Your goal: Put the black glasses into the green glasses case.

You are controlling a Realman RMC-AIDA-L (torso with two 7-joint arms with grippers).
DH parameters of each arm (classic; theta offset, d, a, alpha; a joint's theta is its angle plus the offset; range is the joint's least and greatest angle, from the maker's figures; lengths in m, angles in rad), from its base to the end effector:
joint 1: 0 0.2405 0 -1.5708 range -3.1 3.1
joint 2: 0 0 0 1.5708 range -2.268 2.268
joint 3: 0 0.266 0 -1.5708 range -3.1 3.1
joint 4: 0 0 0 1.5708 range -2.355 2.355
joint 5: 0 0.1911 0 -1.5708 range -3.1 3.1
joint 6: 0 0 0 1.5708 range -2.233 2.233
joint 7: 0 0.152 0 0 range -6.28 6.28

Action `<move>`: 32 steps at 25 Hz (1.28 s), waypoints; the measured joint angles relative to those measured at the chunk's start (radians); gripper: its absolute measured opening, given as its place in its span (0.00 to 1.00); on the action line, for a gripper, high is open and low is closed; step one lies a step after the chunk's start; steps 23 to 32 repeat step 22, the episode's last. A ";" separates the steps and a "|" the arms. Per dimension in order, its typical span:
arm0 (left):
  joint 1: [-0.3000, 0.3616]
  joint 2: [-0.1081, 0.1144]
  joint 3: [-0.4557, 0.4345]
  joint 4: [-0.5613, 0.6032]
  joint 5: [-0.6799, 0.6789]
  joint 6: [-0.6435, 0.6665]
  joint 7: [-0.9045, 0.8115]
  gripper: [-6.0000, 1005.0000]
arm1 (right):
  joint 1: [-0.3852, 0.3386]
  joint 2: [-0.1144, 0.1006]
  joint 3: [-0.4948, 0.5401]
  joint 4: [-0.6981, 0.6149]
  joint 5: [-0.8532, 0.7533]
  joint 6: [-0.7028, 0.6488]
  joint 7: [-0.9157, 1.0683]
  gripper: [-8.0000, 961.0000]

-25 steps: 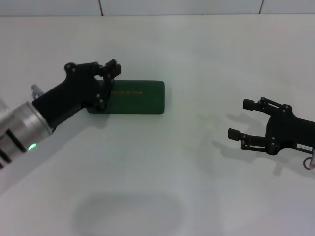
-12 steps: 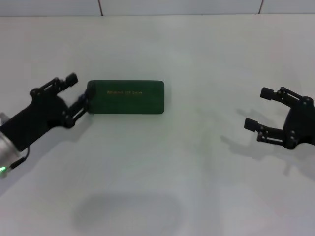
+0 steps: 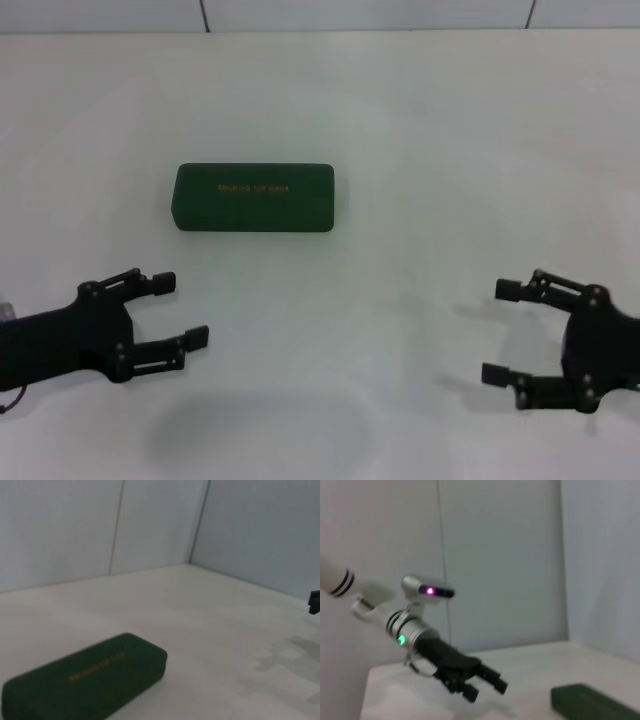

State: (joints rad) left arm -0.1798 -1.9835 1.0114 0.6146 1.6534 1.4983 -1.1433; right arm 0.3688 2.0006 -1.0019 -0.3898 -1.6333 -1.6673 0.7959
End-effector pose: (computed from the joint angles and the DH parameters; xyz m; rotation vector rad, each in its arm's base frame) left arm -0.3363 0.2342 -0.0009 -2.6086 -0.6510 -0.6360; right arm 0.2827 0.2491 -0.0269 -2.7446 0.1752 0.8978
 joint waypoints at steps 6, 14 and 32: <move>0.001 -0.008 -0.013 0.001 0.003 0.004 0.005 0.85 | 0.011 0.011 0.000 -0.001 -0.018 0.026 -0.001 0.92; 0.004 -0.003 -0.014 0.014 0.005 0.051 0.003 0.87 | 0.021 0.012 0.002 -0.001 -0.017 0.026 0.005 0.92; 0.004 -0.003 -0.014 0.014 0.011 0.051 0.001 0.87 | 0.025 0.012 0.003 -0.001 -0.018 0.028 0.006 0.92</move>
